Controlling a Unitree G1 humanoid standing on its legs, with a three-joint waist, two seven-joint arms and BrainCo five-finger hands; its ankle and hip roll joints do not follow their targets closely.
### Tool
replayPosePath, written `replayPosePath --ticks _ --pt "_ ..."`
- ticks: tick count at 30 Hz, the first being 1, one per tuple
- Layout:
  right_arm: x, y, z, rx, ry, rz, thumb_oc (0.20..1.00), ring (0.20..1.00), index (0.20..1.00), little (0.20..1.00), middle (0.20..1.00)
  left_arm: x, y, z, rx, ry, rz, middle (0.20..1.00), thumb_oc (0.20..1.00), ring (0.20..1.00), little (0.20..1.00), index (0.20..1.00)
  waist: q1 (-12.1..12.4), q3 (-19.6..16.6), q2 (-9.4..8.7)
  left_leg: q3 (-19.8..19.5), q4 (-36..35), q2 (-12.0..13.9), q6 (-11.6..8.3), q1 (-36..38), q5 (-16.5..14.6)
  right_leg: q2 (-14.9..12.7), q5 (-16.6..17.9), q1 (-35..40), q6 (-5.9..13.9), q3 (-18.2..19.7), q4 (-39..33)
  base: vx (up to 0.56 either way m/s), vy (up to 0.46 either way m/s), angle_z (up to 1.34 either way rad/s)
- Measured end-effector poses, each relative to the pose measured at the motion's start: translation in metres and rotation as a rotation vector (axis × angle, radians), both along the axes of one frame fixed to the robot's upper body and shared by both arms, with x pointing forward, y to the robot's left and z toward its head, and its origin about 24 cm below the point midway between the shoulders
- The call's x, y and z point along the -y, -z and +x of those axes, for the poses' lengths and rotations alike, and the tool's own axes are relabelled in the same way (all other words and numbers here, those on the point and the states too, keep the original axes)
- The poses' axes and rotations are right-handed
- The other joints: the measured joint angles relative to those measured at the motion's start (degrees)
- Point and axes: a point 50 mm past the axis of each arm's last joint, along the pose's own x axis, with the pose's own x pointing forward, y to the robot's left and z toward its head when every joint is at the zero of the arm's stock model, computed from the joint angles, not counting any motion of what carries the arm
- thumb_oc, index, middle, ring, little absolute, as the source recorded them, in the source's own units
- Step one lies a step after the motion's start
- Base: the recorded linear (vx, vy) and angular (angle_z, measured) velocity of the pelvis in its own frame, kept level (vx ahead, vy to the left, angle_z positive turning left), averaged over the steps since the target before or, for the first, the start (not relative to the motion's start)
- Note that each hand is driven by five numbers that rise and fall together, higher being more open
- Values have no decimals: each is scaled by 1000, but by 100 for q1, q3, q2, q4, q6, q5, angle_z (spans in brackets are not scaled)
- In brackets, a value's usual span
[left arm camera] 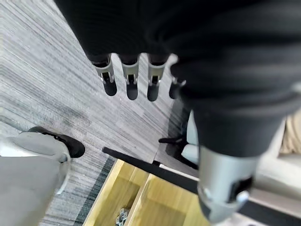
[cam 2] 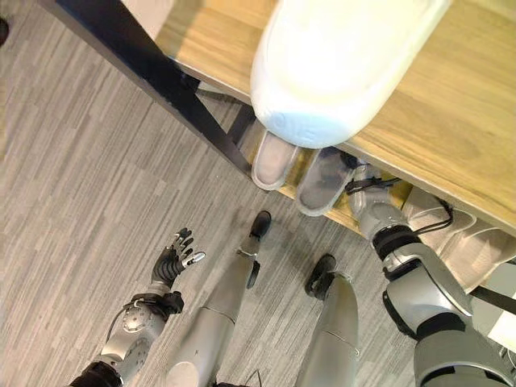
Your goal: Arrange the slippers neatly on the shoe rack.
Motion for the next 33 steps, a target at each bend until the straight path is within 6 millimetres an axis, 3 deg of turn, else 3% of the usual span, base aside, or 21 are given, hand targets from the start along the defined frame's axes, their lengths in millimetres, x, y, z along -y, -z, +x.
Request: replayPosePath --ticks 2,3,5,13,15,19,22,28,33 --pt "-4 4 2 -32 -1 -4 1000 1000 1000 1000 1000 0 3 -1 -14 -2 4 1000 1000 1000 1000 1000 31 -64 -9 14 560 -44 246 -23 -148 -73 30 67 -10 -56 28 2 6 -8" --pt "-10 16 3 -84 -1 2 1000 1000 1000 1000 1000 -2 10 -5 -44 -14 8 1000 1000 1000 1000 1000 43 -193 -13 -6 621 -54 207 31 -76 -68 24 122 102 -93 113 4 7 -6" --pt "-7 30 1 -126 33 6 1000 1000 1000 1000 1000 0 13 -6 -54 -18 3 1000 1000 1000 1000 1000 -12 -327 -29 -16 386 -64 207 91 -75 -59 17 182 112 -103 -3 5 -3 26" --pt "-7 44 -2 -160 74 162 1000 1000 1000 1000 1000 -6 19 -6 -86 -60 24 1000 1000 1000 1000 1000 -13 -289 -130 -126 33 4 218 511 -15 34 59 558 70 -182 -206 3 -1 8" --pt "-7 40 -5 -115 65 227 1000 1000 1000 1000 1000 -6 19 -6 -88 -65 26 1000 1000 1000 1000 1000 -38 -204 -184 -122 58 10 224 516 73 44 142 560 48 -178 -203 1 2 -2" --pt "-10 9 -10 63 18 374 1000 1000 1000 1000 1000 -6 16 -4 -85 -76 26 1000 1000 1000 1000 1000 -140 114 -215 -99 135 6 239 513 156 63 162 581 84 -141 -204 9 0 -3" --pt "-11 -1 -20 167 -18 436 1000 1000 1000 1000 1000 -6 16 -3 -86 -76 26 1000 1000 1000 1000 1000 -173 261 -232 -36 143 8 235 511 158 50 176 578 108 -124 -219 8 5 -4" --pt "-12 4 -33 213 -38 480 1000 1000 1000 1000 1000 -5 16 -3 -86 -76 26 1000 1000 1000 1000 1000 -224 333 -234 11 145 8 307 511 115 36 180 574 109 -101 -248 3 1 -3" --pt "-35 18 -47 256 -127 637 1000 1000 1000 1000 1000 2 20 -5 -104 -65 23 1000 1000 1000 1000 1000 -410 352 -223 43 134 8 289 505 99 42 185 544 108 -55 -259 -3 1 -3"
